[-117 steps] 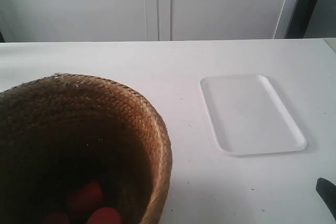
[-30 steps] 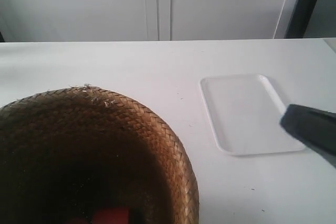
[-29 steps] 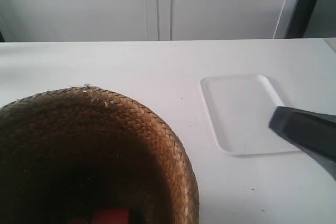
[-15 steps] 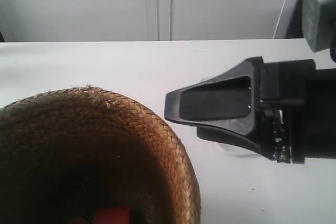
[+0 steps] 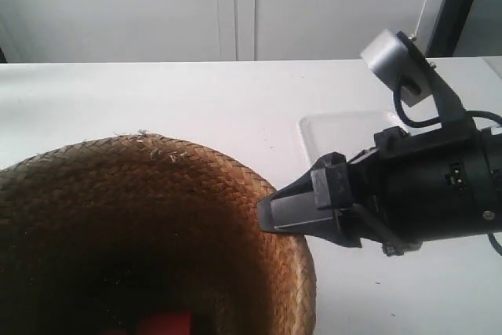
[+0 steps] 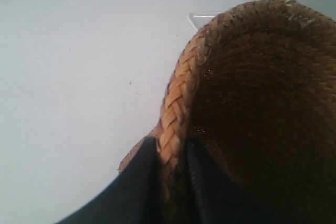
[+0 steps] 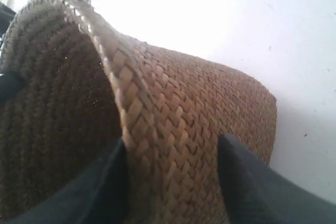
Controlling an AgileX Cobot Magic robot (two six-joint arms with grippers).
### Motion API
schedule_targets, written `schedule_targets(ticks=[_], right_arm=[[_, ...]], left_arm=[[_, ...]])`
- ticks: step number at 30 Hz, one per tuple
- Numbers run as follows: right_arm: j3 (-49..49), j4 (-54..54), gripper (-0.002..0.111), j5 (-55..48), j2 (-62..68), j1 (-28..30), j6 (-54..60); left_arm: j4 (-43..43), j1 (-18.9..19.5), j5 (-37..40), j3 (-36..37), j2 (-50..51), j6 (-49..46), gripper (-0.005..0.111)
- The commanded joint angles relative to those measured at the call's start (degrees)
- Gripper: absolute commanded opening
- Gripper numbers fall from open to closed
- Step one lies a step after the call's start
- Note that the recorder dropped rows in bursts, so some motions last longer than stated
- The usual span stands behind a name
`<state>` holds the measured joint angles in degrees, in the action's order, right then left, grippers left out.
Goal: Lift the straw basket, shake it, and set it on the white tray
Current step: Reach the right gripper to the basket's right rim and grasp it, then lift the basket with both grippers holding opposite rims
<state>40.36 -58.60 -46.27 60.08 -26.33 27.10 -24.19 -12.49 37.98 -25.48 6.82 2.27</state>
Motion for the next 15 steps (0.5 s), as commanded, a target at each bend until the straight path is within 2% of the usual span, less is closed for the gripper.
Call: schedule_targets(ticks=[1,3,5,8,12,14,15], right_arm=[[0.4,0.8,0.022,4.0,0.4,-1.0,1.2],[0.4,-1.2,0.010,1.6,1.8,-2.2,1.2],[0.4,-1.3,0.000,-0.4,3.9,-3.6,2.9],[0.4,-1.4,0.000,0.8,7.4,-5.9,7.5],[0.4,-8.0,0.000,14.9,7.2,-7.5,16.5],[0.5,-14.1,0.000,21.6,5.4,-8.1,20.2],[1.0,-16.9,0.000,23.3,4.0,-8.7,24.5]], left_arm=[[-2.1,-0.3,-0.7,0.2,0.3,-1.9,0.000],[-5.8,-0.3,-1.7,0.8,0.3,-5.0,0.000],[-13.6,-0.3,-3.7,2.2,0.9,-11.5,0.000],[-29.2,-0.3,-7.4,5.0,2.9,-27.8,0.000],[-56.1,-0.3,-12.0,5.0,6.4,-55.0,0.000],[-72.7,-0.3,-9.7,2.6,7.9,-74.1,0.000],[-75.8,-0.3,-6.7,1.4,8.5,-81.2,0.000]])
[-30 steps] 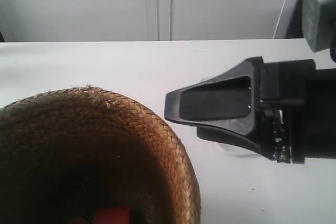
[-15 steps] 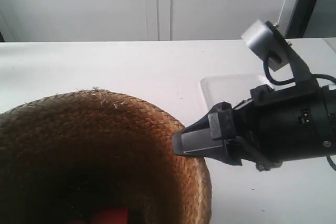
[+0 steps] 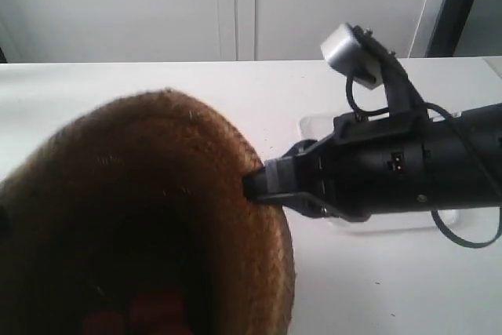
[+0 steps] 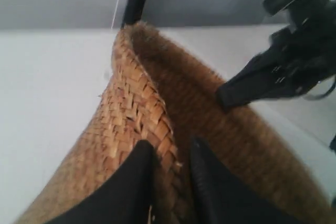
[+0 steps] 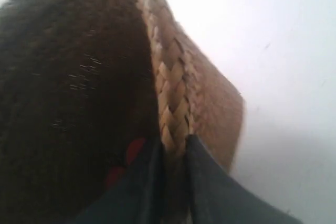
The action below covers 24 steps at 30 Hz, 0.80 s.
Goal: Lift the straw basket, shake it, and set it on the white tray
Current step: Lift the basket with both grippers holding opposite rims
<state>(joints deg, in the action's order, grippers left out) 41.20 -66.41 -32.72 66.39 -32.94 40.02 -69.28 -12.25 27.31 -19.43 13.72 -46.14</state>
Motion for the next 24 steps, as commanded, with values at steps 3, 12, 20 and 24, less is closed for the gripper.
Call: schedule_targets(ticks=[3,12,20,24], right_arm=[[1.7,-15.5,0.000,9.9,-8.0,-4.1,23.4],[-8.3,-14.8,0.000,21.9,-23.0,-8.4,24.6],[-13.0,-7.1,0.000,22.1,-20.5,-8.7,16.2],[-7.0,-5.5,0.000,20.7,-21.9,-8.7,19.3]], left_arm=[[-30.1,-0.5,9.2,-10.8,3.0,-32.7,0.000],[-17.8,-0.5,-6.9,0.4,6.7,-20.5,0.000],[-22.7,-0.5,1.2,-2.5,16.2,-26.5,0.000],[-28.2,-0.5,8.7,-10.5,17.6,-31.8,0.000]])
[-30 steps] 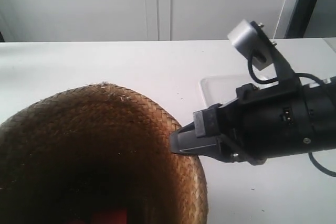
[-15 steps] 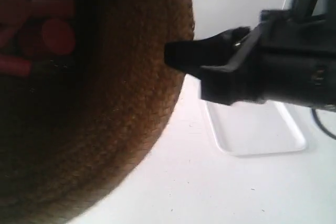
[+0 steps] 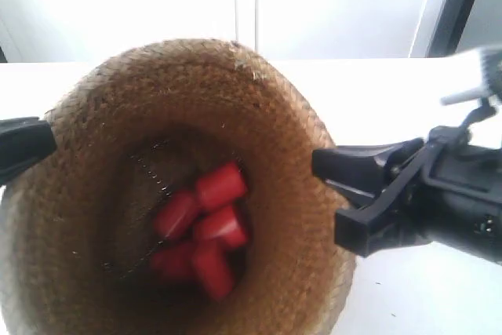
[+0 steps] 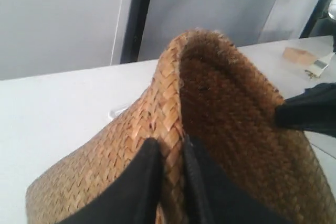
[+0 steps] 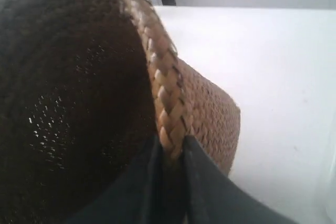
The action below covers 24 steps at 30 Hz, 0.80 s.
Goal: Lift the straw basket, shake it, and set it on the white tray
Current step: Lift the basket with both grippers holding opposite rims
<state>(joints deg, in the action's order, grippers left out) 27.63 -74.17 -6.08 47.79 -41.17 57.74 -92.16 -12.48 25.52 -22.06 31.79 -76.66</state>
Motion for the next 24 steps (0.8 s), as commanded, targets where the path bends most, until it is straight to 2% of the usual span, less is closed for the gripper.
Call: schedule_targets(ticks=[1,2,3,4,5,7,9,11,13,16,18,20,22,24], right_arm=[[9.6,3.5,0.000,-8.8,-5.6,-0.5,0.9],[9.4,5.4,0.000,-8.7,-7.0,-0.5,-1.3],[6.4,7.3,0.000,-6.4,-7.5,-0.5,-5.1],[1.6,7.3,0.000,-1.5,-7.3,-0.5,-5.6],[-2.3,6.9,0.000,5.3,-6.1,-0.5,-5.6],[-1.6,7.1,0.000,8.3,-6.3,-0.5,-4.2],[3.6,7.1,0.000,2.8,-8.9,-0.5,-2.4],[10.3,7.1,0.000,-4.1,-11.8,-0.5,-2.6],[13.6,7.3,0.000,-7.5,-13.8,-0.5,-4.2],[8.5,12.7,0.000,-4.8,-14.0,-0.5,-11.9],[1.3,13.6,0.000,2.7,-11.5,-0.5,-15.0],[-2.5,13.2,0.000,8.1,-8.4,-0.5,-15.0],[-0.9,13.6,0.000,8.3,-7.8,-0.5,-14.9],[5.6,14.4,0.000,2.1,-8.4,-0.5,-13.9]], left_arm=[[-1.6,-0.3,10.7,-10.8,-0.5,2.5,0.000],[3.8,-0.3,9.7,-11.3,-0.5,6.9,0.000],[7.9,-0.3,7.6,-8.9,-0.5,9.8,0.000],[7.2,-0.3,4.0,-4.6,-0.4,9.5,0.000],[3.0,-0.3,0.2,-1.0,0.2,5.8,0.000],[-4.0,-0.3,0.8,-2.0,0.3,-1.4,0.000],[-5.2,-0.3,5.6,-6.9,-0.1,-2.8,0.000],[-0.8,-0.3,8.8,-13.2,-0.6,2.4,0.000],[8.7,-0.3,9.3,-17.8,-1.5,11.6,0.000],[18.2,-0.3,9.0,-14.7,-1.8,20.5,0.000],[15.7,-0.3,6.1,-6.8,-1.4,18.7,0.000],[10.5,-0.3,3.6,-2.8,-0.8,13.0,0.000],[5.3,-0.3,3.7,-3.4,-0.4,8.1,0.000],[5.3,-0.3,6.4,-9.1,-0.4,8.6,0.000]])
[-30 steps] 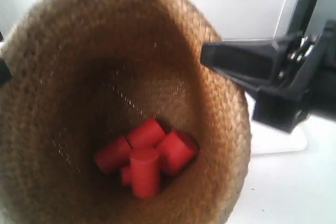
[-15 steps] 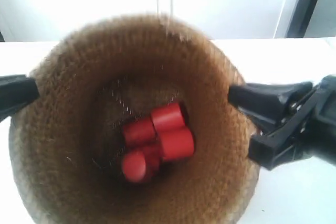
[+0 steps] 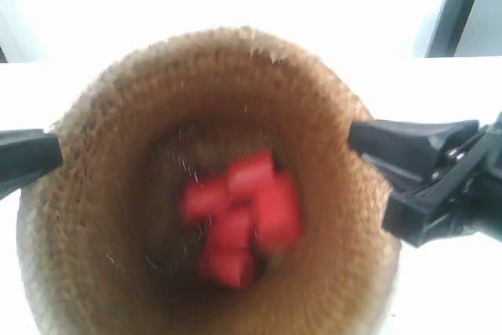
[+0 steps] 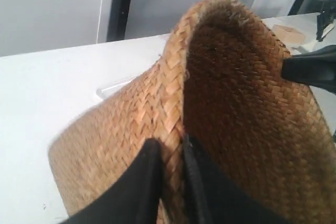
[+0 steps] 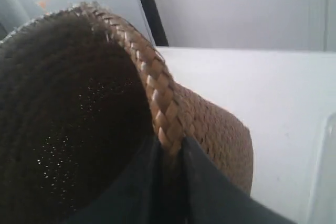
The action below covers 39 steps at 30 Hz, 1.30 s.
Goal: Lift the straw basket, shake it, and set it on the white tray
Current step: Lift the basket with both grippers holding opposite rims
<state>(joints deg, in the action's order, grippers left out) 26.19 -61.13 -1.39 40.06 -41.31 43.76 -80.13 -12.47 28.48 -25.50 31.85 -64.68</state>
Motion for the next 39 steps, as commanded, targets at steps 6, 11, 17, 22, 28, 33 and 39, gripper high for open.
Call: schedule_targets(ticks=[6,11,17,22,28,33,39], right_arm=[[18.3,14.9,0.000,-13.8,-2.9,-0.3,-12.2],[3.8,22.0,0.000,-2.0,1.9,-0.3,-22.1],[17.2,24.9,0.000,-13.8,-0.9,-0.3,-20.0],[12.8,36.7,0.000,-15.0,-2.1,-0.3,-34.9],[9.5,38.0,0.000,-7.4,-0.5,-0.3,-35.8],[25.6,45.4,0.000,-23.7,-3.6,-0.3,-39.6],[7.6,54.1,0.000,-10.3,-1.9,-0.3,-52.0]], left_arm=[[9.6,-0.3,9.9,-17.6,-0.5,12.8,0.000],[4.1,-0.3,1.7,-2.5,-0.5,7.6,0.000],[-0.9,-0.3,8.9,-13.2,-0.5,3.5,0.000],[9.7,-0.3,8.0,-10.6,-0.4,11.4,0.000],[0.1,-0.3,3.3,-5.4,0.6,3.0,0.000],[10.9,-0.3,11.1,-20.1,-0.5,13.7,0.000],[13.0,-0.3,4.5,-5.8,0.1,15.5,0.000]])
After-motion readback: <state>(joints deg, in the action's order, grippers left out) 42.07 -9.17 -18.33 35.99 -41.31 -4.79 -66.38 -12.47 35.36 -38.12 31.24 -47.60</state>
